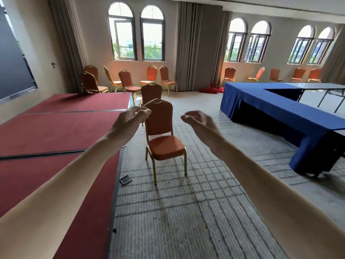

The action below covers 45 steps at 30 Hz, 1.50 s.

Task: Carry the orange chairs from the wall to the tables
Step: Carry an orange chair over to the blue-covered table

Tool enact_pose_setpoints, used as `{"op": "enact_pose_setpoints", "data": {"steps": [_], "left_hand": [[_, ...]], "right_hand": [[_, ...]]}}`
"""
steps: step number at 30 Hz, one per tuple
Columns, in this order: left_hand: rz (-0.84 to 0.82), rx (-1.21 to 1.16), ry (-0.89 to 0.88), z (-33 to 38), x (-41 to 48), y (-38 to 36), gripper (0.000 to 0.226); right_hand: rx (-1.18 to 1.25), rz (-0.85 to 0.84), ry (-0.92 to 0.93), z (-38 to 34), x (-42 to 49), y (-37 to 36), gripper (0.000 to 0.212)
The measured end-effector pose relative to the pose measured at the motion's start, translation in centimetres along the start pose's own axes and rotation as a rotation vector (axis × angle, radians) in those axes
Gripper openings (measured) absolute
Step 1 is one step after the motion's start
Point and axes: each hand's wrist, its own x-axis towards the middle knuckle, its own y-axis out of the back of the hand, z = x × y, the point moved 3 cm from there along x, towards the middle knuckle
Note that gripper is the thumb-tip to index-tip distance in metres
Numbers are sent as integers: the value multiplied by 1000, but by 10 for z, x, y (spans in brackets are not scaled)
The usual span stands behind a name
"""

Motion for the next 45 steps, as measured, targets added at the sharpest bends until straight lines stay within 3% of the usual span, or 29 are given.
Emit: {"op": "enact_pose_setpoints", "data": {"steps": [5, 13, 17, 26, 32, 38, 45], "left_hand": [[16, -22, 13, -55, 101, 11, 52], [-10, -39, 16, -168, 296, 45, 50], [-53, -41, 62, -224, 393, 68, 27], [-85, 40, 183, -341, 542, 95, 38], [-117, 86, 213, -421, 665, 91, 39], [-85, 24, 345, -517, 800, 73, 29], [-164, 58, 435, -586, 918, 45, 28]], "right_hand": [[-21, -44, -9, 34, 111, -34, 47], [-89, -46, -57, 90, 319, -100, 50], [-134, -23, -103, 112, 417, -127, 50], [-153, 40, -180, 185, 591, -202, 61], [-167, 7, -205, 268, 722, -254, 60], [-159, 45, -335, 350, 875, -273, 76], [-180, -16, -463, 412, 991, -289, 67]]}}
